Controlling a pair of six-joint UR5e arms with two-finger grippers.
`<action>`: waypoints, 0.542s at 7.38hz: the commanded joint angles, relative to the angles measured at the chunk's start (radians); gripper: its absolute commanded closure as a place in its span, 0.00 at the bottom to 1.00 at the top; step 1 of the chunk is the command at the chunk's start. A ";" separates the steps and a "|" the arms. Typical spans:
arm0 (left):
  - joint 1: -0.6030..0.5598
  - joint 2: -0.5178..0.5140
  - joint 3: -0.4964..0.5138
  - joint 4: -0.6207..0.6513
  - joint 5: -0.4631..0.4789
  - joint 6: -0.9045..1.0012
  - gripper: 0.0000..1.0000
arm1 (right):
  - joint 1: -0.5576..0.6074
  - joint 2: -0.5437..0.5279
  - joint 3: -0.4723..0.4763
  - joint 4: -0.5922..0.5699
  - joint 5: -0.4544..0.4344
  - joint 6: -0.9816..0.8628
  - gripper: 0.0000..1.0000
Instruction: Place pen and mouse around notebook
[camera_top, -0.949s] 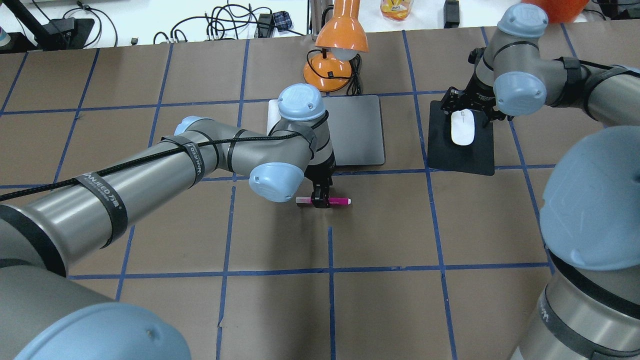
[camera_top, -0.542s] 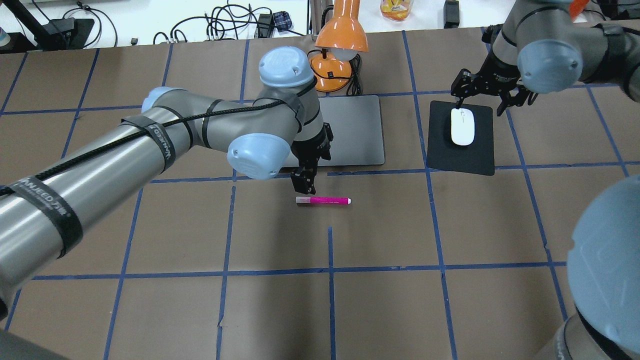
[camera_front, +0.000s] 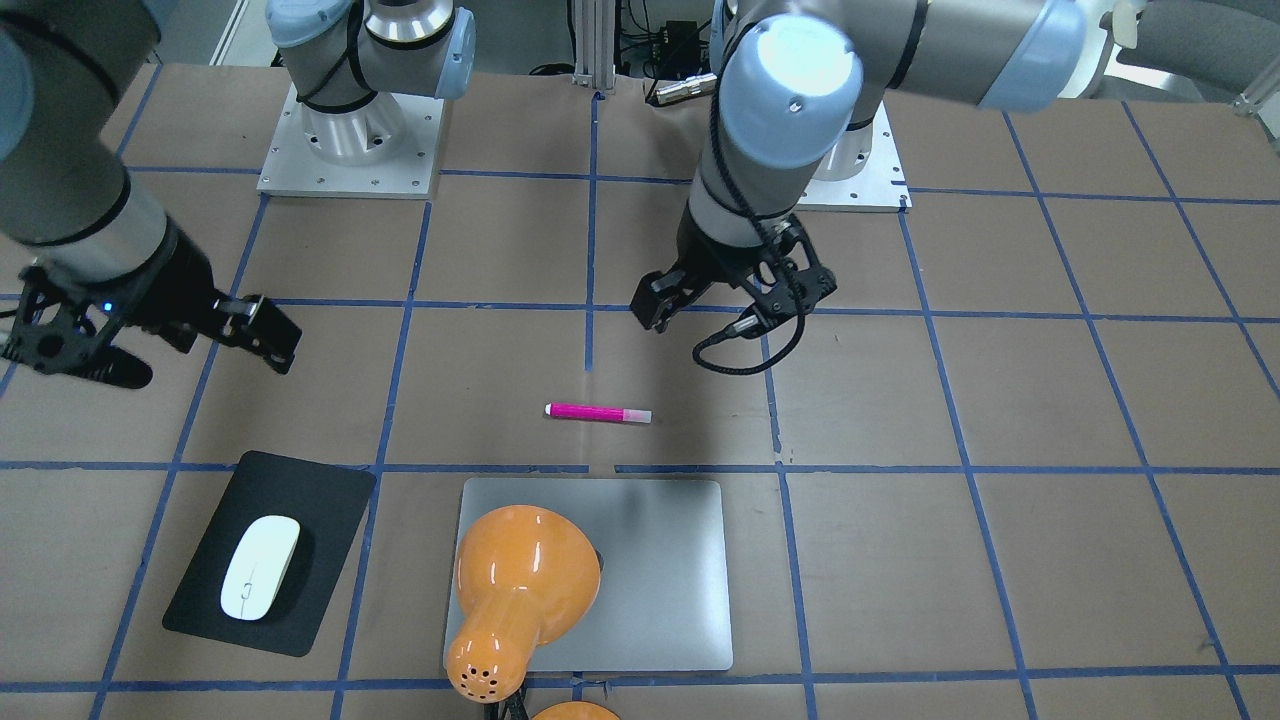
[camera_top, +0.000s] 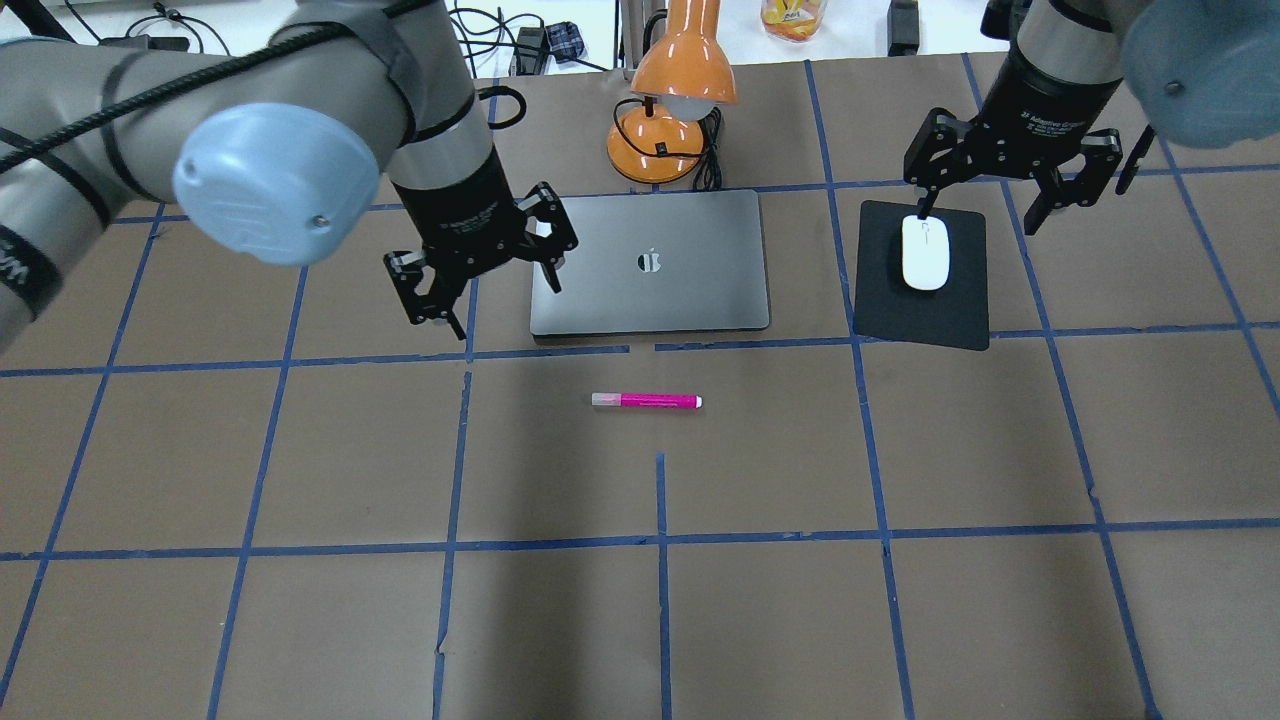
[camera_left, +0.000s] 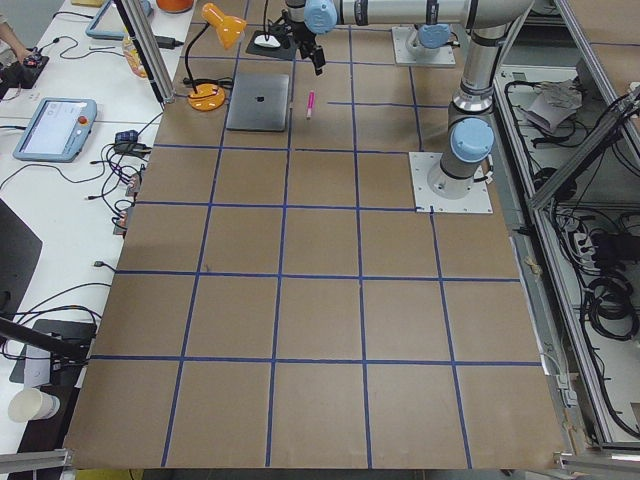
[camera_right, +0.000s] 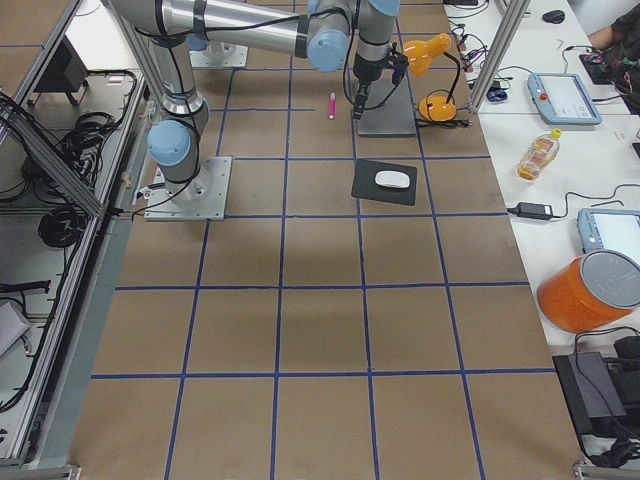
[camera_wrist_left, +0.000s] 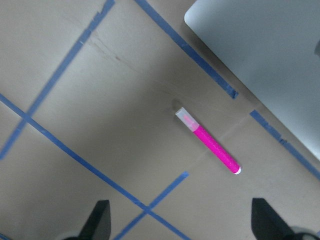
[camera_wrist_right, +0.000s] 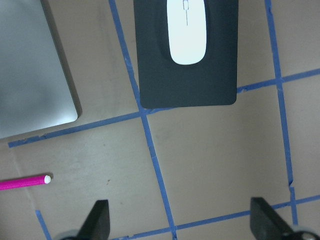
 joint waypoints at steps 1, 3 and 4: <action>0.073 0.091 -0.006 -0.038 0.012 0.357 0.00 | 0.023 -0.065 0.008 0.050 -0.019 0.010 0.00; 0.089 0.102 0.008 -0.026 0.001 0.405 0.00 | 0.025 -0.108 0.011 0.078 -0.018 0.022 0.00; 0.098 0.102 0.011 -0.008 0.005 0.405 0.00 | 0.025 -0.122 0.013 0.079 -0.021 0.025 0.00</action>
